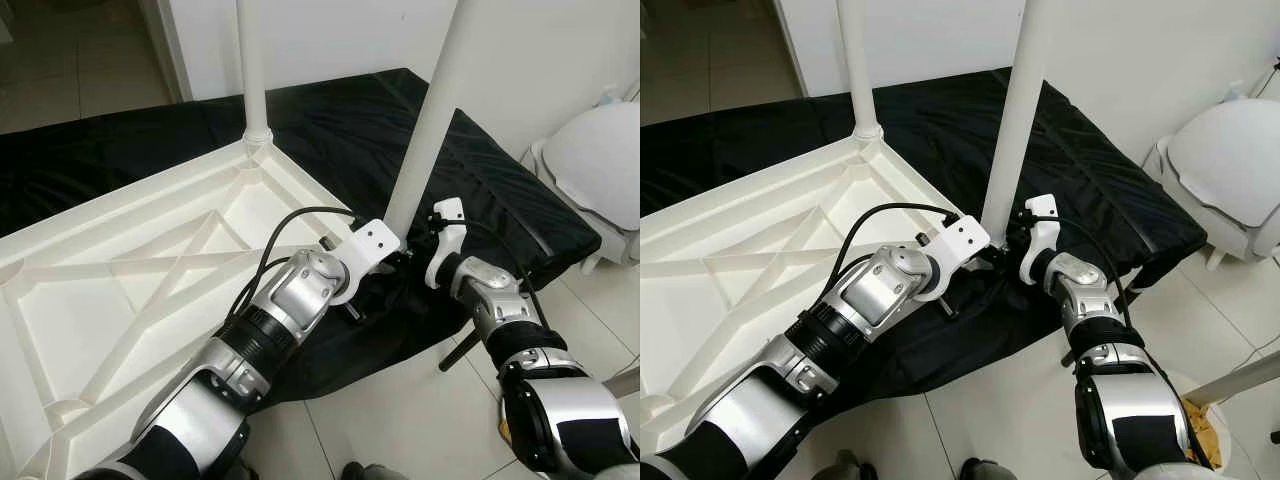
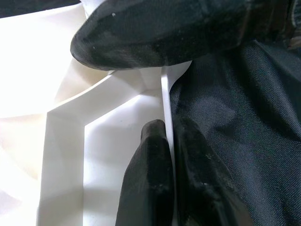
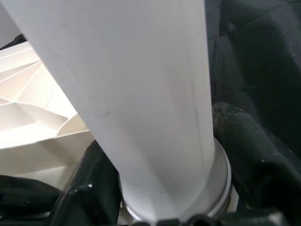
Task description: Building children table
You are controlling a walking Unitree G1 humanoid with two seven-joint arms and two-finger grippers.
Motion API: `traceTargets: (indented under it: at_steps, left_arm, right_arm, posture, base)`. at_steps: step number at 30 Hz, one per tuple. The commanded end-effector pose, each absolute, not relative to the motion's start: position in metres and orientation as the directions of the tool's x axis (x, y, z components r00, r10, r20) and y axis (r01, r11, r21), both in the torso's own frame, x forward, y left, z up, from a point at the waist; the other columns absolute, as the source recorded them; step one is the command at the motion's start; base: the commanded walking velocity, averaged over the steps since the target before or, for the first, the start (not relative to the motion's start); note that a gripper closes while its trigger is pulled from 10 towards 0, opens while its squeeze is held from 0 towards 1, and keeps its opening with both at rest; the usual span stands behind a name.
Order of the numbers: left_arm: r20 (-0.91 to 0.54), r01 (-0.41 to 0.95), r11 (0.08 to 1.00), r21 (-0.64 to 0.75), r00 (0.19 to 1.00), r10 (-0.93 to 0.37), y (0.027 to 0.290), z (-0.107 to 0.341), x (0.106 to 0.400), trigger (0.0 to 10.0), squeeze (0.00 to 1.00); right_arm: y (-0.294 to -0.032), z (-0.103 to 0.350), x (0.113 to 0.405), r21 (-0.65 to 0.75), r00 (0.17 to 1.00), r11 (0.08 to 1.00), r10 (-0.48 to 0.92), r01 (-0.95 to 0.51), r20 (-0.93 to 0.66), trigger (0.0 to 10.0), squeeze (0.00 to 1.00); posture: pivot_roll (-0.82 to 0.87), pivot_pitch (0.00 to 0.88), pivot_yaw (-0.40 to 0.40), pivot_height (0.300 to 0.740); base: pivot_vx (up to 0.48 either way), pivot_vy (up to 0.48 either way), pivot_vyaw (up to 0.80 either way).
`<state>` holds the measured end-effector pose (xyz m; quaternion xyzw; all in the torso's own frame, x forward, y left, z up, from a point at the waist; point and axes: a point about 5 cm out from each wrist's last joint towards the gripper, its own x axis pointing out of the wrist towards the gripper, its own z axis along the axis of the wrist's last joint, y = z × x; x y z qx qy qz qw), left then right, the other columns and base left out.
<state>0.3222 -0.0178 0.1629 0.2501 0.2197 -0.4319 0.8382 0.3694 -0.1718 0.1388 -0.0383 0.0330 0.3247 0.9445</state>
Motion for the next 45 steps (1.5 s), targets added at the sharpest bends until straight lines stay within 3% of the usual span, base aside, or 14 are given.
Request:
traceTargets:
  at_steps: [1,8,14,29,30,32,40,41,45]
  left_arm:
    - [-0.542,0.839,0.473,0.269,0.538,-0.645,-0.024,0.178,0.321,10.0,0.00]
    - [-0.490,0.817,0.500,0.288,0.574,-0.656,-0.025,0.185,0.325,10.0,0.00]
    - [-0.488,0.817,0.499,0.290,0.575,-0.657,-0.025,0.185,0.325,10.0,0.00]
    - [-0.474,0.811,0.502,0.300,0.584,-0.659,-0.026,0.185,0.325,10.0,0.00]
    - [-0.473,0.811,0.502,0.301,0.584,-0.660,-0.026,0.186,0.325,10.0,0.00]
    - [-0.471,0.811,0.501,0.303,0.584,-0.661,-0.026,0.186,0.324,10.0,0.00]
    - [-0.468,0.805,0.505,0.310,0.592,-0.657,-0.025,0.185,0.325,10.0,0.00]
    - [-0.464,0.802,0.512,0.307,0.596,-0.656,-0.025,0.185,0.325,10.0,1.00]
    - [-0.459,0.800,0.522,0.294,0.598,-0.657,-0.024,0.186,0.326,10.0,1.00]
  right_arm:
    - [-0.229,0.121,0.369,-0.021,0.989,1.000,0.015,-0.019,-0.148,0.0,0.00]
    - [-0.227,0.124,0.369,0.026,0.966,0.969,-0.243,0.246,-0.094,0.0,0.00]
    - [-0.216,0.122,0.368,0.042,0.963,0.965,-0.255,0.259,-0.083,0.0,0.00]
    - [-0.148,0.111,0.358,0.077,0.990,0.989,-0.123,0.129,-0.071,0.0,0.00]
    - [-0.142,0.110,0.358,0.082,0.992,0.990,-0.109,0.115,-0.071,9.5,0.00]
    - [-0.140,0.112,0.356,0.077,0.992,0.991,-0.108,0.112,-0.060,10.0,0.00]
    - [-0.150,0.122,0.356,0.072,0.992,0.989,-0.128,0.128,-0.007,10.0,0.00]
    - [-0.156,0.125,0.355,0.054,0.988,0.987,-0.153,0.152,0.006,10.0,0.00]
    - [-0.159,0.127,0.355,0.044,0.986,0.985,-0.168,0.167,0.011,10.0,0.00]
  posture:
    - [-0.08,0.077,0.018,0.740]
    - [-0.08,0.066,0.013,0.740]
    - [-0.08,0.063,0.012,0.740]
    - [-0.08,0.059,0.005,0.740]
    - [-0.07,0.061,0.004,0.740]
    - [-0.08,0.062,0.003,0.740]
    - [-0.08,0.065,0.000,0.740]
    - [-0.08,0.065,0.001,0.740]
    - [-0.08,0.065,0.002,0.740]
  base:
    - [0.000,0.000,0.00]
    - [0.000,0.000,0.00]
    - [0.000,0.000,0.00]
    - [0.000,0.000,0.00]
    - [0.000,0.000,0.00]
    - [0.000,0.000,0.00]
    - [0.000,0.000,0.00]
    - [0.000,0.000,0.00]
    - [0.000,0.000,0.00]
